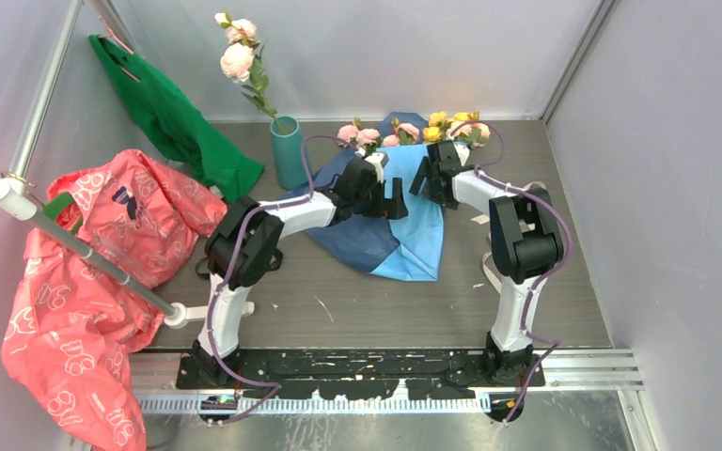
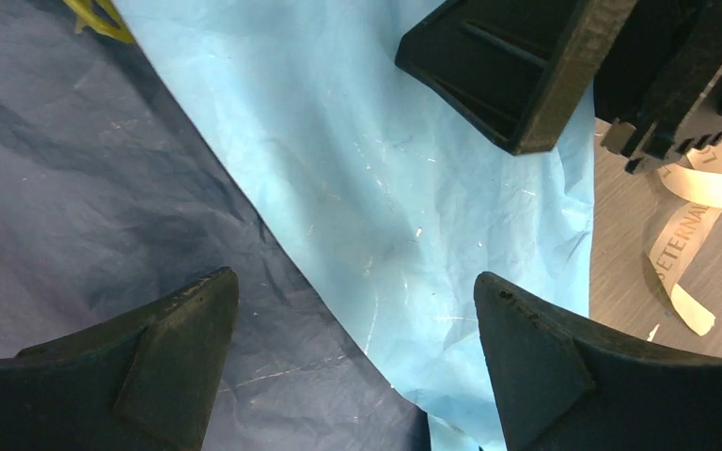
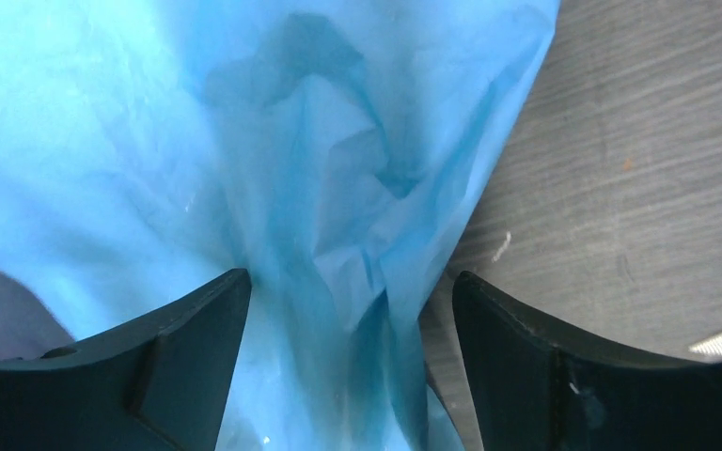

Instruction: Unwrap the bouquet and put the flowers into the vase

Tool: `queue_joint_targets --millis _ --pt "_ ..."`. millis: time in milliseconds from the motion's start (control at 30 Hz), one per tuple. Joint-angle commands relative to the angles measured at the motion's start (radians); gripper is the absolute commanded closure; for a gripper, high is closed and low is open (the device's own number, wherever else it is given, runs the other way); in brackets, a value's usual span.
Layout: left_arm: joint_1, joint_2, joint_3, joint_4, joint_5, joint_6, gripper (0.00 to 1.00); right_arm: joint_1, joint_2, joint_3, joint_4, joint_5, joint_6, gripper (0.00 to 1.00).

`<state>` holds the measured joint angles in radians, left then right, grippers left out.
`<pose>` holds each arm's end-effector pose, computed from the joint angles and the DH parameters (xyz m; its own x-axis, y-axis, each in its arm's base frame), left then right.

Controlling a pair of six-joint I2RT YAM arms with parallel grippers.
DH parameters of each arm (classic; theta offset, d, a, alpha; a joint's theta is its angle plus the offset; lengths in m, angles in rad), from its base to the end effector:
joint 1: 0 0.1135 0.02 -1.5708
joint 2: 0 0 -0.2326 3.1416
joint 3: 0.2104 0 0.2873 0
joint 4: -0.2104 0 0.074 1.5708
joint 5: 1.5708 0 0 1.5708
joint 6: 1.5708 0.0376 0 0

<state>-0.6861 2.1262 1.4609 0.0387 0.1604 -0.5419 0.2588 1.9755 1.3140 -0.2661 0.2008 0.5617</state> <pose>0.3759 -0.3155 0.1197 -0.7629 -0.0334 -0.6457 0.3876 0.7757 -0.4980 0.4240 0.1045 0.1134 -0.7267 0.3475 -0.5926 0.2976 0.9367 0.1844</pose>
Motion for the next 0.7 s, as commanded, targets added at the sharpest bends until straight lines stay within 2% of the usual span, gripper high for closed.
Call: queue_joint_targets --millis 0,100,233,433,667 --pt "-0.009 -0.02 0.04 0.021 0.044 -0.009 0.04 0.001 -0.137 -0.009 -0.055 -0.024 -0.026 0.15" --pt "-0.024 -0.04 0.024 0.059 0.062 -0.025 0.05 0.002 -0.208 -0.021 -0.072 -0.031 -0.034 0.15" --pt "-0.029 -0.041 -0.027 0.212 0.139 -0.08 0.04 0.001 -0.309 -0.064 -0.075 -0.029 -0.03 0.14" --pt "-0.038 -0.027 -0.075 0.359 0.213 -0.175 0.06 0.002 -0.502 -0.144 -0.089 0.033 -0.037 0.15" --pt "-0.167 -0.062 0.04 0.265 0.252 -0.123 0.06 0.001 -0.704 -0.197 -0.136 0.171 -0.031 0.16"
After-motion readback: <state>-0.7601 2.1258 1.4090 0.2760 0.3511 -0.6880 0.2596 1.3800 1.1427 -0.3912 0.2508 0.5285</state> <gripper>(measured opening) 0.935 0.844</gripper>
